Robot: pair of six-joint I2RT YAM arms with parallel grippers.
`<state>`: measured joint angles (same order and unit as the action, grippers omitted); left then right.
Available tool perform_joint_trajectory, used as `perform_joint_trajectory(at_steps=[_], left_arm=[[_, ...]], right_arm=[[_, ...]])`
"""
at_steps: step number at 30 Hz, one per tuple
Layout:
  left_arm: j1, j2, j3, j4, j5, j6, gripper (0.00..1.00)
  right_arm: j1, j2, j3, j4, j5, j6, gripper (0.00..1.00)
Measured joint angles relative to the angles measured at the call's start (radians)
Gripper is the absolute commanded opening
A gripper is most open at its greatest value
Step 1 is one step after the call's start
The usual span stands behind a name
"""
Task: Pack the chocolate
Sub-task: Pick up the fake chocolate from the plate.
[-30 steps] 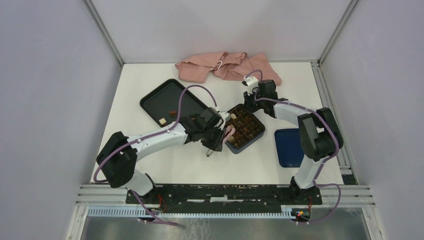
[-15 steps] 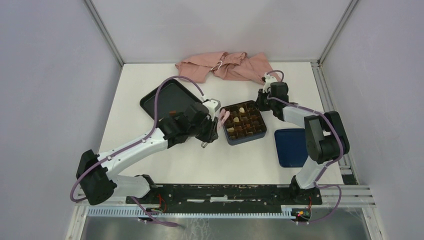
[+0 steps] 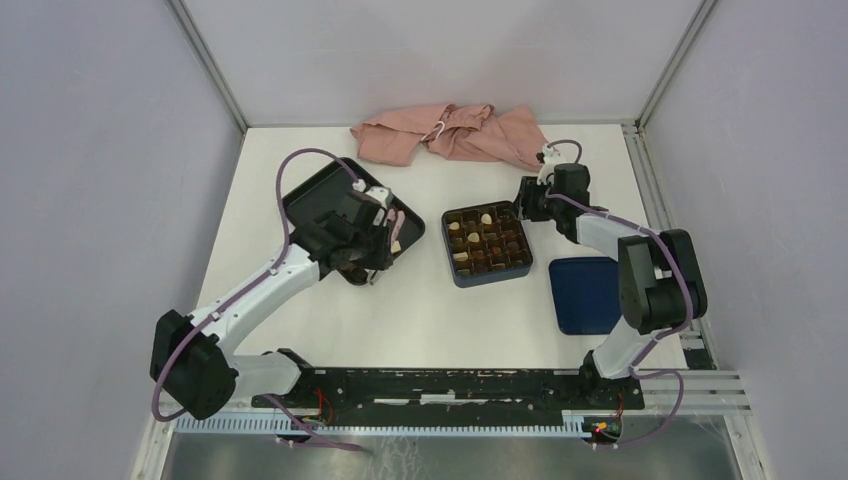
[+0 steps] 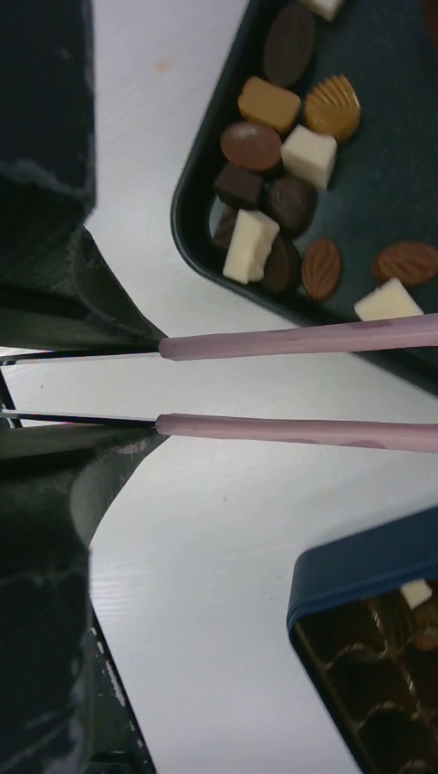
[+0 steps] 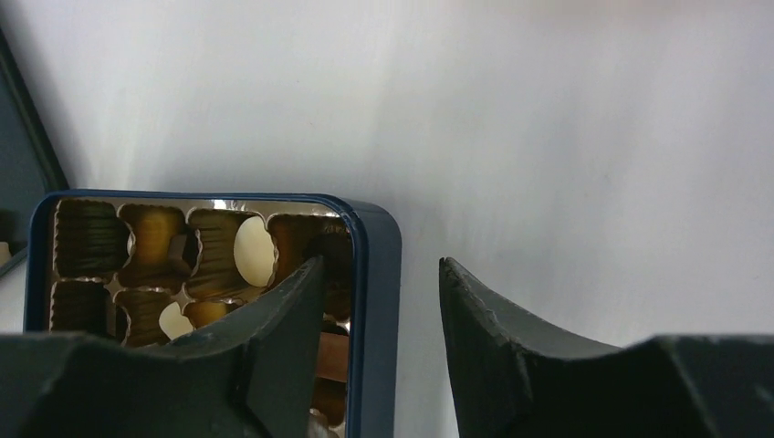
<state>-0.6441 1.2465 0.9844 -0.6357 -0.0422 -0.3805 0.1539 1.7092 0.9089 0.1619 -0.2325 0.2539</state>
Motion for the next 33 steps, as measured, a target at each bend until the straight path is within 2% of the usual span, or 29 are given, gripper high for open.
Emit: perform_joint_trajectory(at_steps=[10, 12, 15, 18, 23, 33], left_arm=[[0.297, 0.04, 0.0, -0.102, 0.035, 0.057, 0.36], [0.347, 0.068, 0.006, -0.114, 0.05, 0.073, 0.36], [0.396, 0.109, 0.027, -0.132, 0.063, 0.098, 0.37], [0.435, 0.153, 0.054, -0.138, 0.084, 0.122, 0.37], [0.483, 0.255, 0.118, -0.164, 0.101, 0.163, 0.41], [0.496, 0.418, 0.287, -0.26, 0.083, 0.186, 0.46]], right_arm=[[-0.048, -0.159, 0.061, -0.053, -0.164, -0.27, 0.55], [-0.051, -0.213, 0.063, -0.051, -0.217, -0.332, 0.61], [-0.051, -0.284, 0.063, -0.046, -0.302, -0.402, 0.81], [-0.051, -0.325, 0.076, -0.046, -0.423, -0.465, 0.83], [-0.049, -0.296, 0.138, -0.132, -0.597, -0.514, 0.83], [-0.049, -0.292, 0.066, -0.195, -0.715, -0.578, 0.82]])
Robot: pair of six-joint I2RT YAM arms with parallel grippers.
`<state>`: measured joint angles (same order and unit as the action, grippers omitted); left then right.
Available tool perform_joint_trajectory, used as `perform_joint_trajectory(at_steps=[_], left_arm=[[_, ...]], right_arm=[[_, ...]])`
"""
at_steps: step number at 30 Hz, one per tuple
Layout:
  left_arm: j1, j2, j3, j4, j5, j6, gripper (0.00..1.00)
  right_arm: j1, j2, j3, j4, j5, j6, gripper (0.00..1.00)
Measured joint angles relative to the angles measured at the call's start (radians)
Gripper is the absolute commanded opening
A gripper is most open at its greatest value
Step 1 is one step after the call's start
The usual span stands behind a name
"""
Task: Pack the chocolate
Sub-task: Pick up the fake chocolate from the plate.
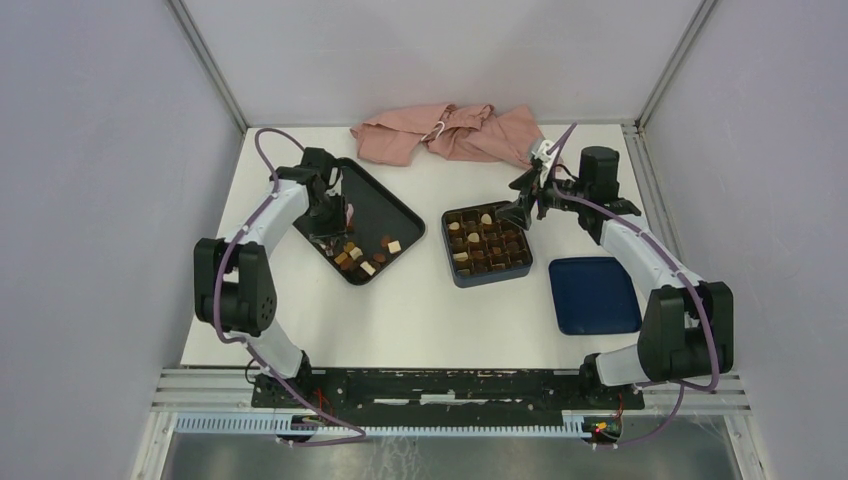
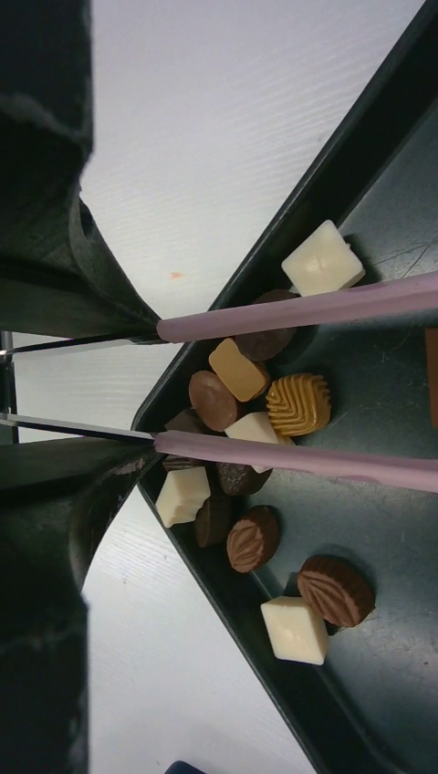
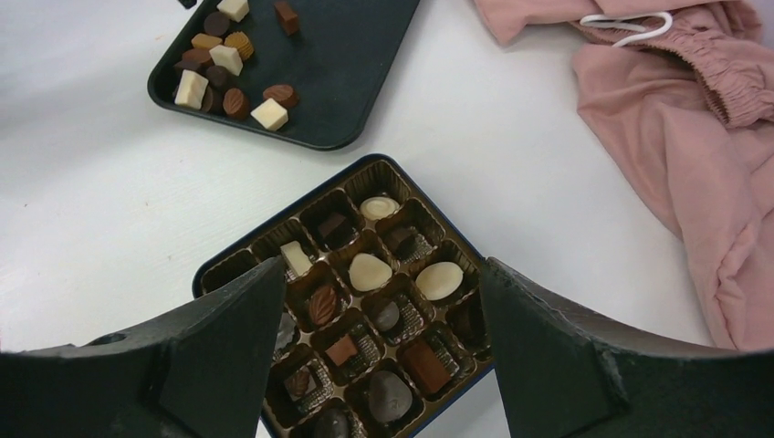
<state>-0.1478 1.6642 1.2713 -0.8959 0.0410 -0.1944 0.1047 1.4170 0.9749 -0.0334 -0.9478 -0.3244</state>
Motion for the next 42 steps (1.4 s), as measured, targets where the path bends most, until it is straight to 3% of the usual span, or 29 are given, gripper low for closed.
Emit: perform_joint_trajectory(at_steps=[12, 42], left_arm=[[0.0, 0.11, 0.098, -0.092, -0.04, 0.002, 0.46], [0.0, 0.144, 0.109, -0.126, -0.011, 0.003, 0.47]], right_arm=[[0.0, 0.031, 0.0, -0.067, -0.018, -0.055, 0.82], [0.0, 0.036, 0.0, -0.074, -0.03, -0.064, 0.82]])
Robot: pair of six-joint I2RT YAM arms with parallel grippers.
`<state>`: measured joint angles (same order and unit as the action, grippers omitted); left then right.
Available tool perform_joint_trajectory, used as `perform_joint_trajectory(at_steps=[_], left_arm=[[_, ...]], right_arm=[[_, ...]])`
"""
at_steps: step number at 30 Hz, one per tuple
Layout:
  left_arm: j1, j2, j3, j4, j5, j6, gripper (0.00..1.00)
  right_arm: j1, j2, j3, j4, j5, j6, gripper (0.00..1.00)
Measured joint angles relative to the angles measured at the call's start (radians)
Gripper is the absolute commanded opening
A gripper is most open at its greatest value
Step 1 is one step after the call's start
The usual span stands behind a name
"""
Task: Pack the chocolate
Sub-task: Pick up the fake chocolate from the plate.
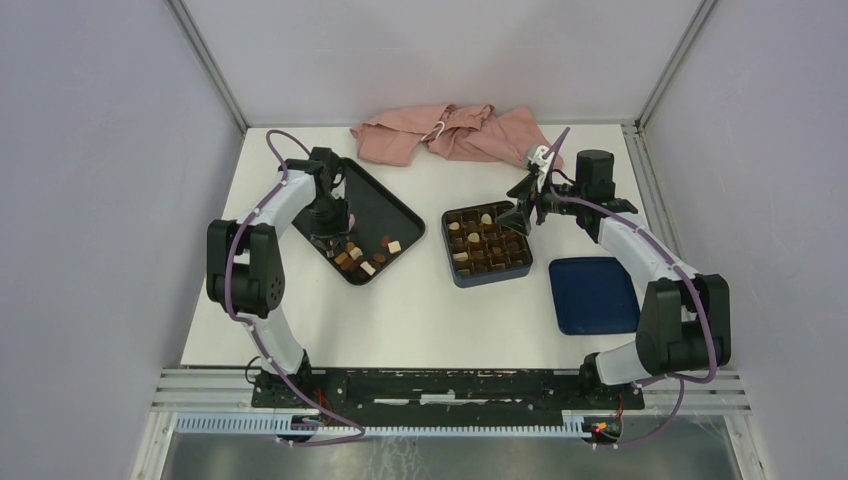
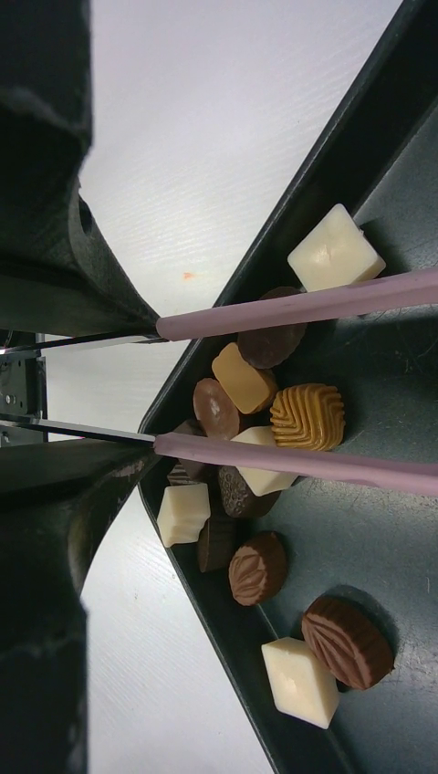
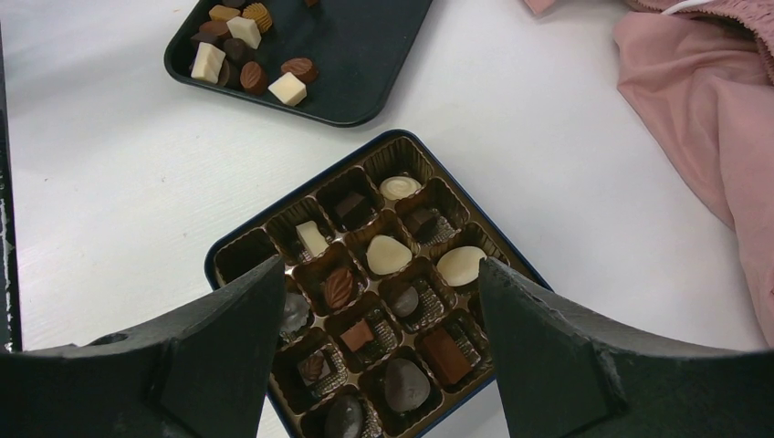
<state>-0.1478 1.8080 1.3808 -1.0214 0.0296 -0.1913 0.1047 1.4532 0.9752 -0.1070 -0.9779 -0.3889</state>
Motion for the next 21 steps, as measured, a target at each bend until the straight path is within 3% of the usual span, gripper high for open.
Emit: perform_joint_trajectory(at_steps=[21], left_arm=[[0.0, 0.047, 0.0, -0.002, 0.007, 0.023, 0.44]], right_arm=[[0.005, 0.005, 0.0, 0.0, -0.013, -0.002, 0.82]])
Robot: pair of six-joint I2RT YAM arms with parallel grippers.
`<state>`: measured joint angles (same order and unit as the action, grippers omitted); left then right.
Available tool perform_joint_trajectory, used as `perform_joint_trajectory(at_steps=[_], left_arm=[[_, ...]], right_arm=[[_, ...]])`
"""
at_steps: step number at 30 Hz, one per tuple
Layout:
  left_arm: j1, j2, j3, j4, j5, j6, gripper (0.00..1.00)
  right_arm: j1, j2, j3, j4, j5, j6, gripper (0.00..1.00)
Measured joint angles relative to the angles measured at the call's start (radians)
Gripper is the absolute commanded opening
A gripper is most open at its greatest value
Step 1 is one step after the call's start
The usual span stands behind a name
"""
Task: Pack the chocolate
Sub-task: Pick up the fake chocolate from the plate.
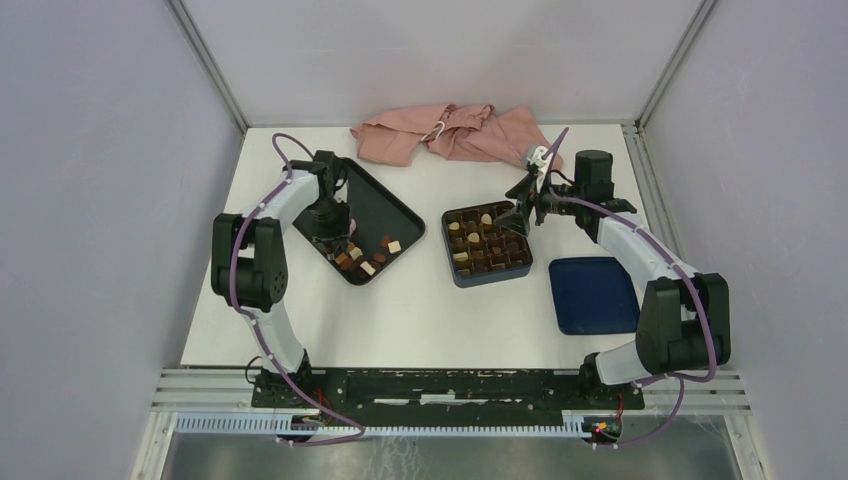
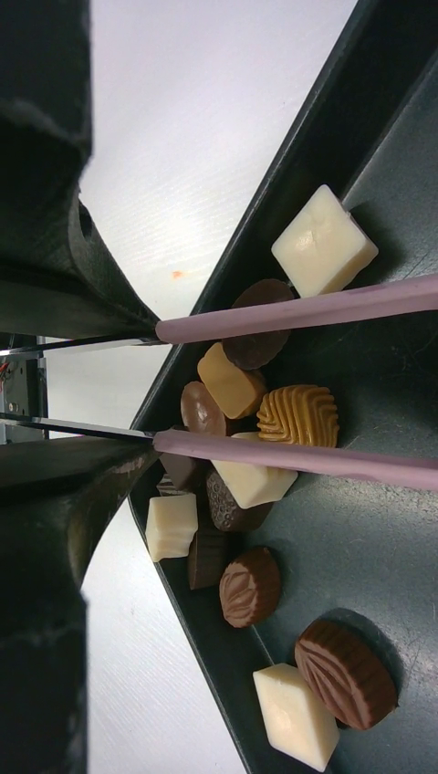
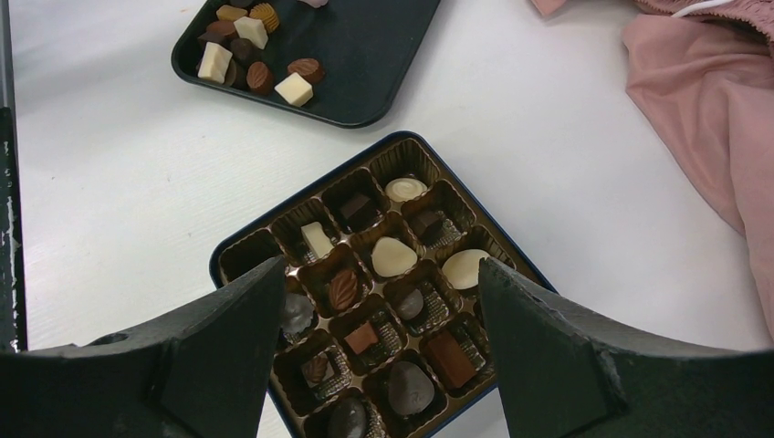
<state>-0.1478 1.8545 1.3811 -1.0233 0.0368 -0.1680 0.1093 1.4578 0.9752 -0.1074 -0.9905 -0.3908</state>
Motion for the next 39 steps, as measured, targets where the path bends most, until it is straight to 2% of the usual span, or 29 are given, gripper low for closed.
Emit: perform_joint_trajectory(at_steps=[8, 16, 18, 20, 25, 28, 33, 35, 39], left_arm=[[0.0, 0.002, 0.002, 0.0, 0.002, 0.002, 0.24], [0.0, -0.014, -0.006, 0.012, 0.023, 0.002, 0.14], [0.0, -0.044, -0.027, 0.028, 0.031, 0.002, 0.12], [0.0, -0.079, -0.048, 0.038, 0.046, 0.002, 0.1], [0.0, -0.18, -0.113, 0.079, 0.081, 0.002, 0.09], [0.0, -0.231, -0.152, 0.1, 0.106, 0.002, 0.09], [0.0, -0.299, -0.198, 0.126, 0.16, 0.001, 0.08], [0.0, -0.328, -0.214, 0.141, 0.188, 0.001, 0.08], [0.0, -0.4, -0.252, 0.163, 0.246, 0.001, 0.09]], right_arm=[[0.0, 0.005, 0.0, -0.003, 0.001, -0.008, 0.82], [0.0, 0.008, 0.0, -0.025, 0.023, -0.037, 0.84], [0.0, 0.008, 0.0, -0.027, 0.058, -0.049, 0.87], [0.0, 0.007, -0.001, -0.019, 0.113, -0.062, 0.98], [0.0, -0.037, -0.07, 0.067, 0.322, -0.074, 0.98], [-0.003, -0.035, -0.077, 0.09, 0.419, -0.04, 0.83], [-0.019, 0.068, -0.011, 0.073, 0.424, 0.029, 0.65], [-0.02, 0.102, -0.008, 0.071, 0.438, 0.08, 0.53], [-0.02, 0.196, 0.044, 0.038, 0.47, 0.165, 0.5]])
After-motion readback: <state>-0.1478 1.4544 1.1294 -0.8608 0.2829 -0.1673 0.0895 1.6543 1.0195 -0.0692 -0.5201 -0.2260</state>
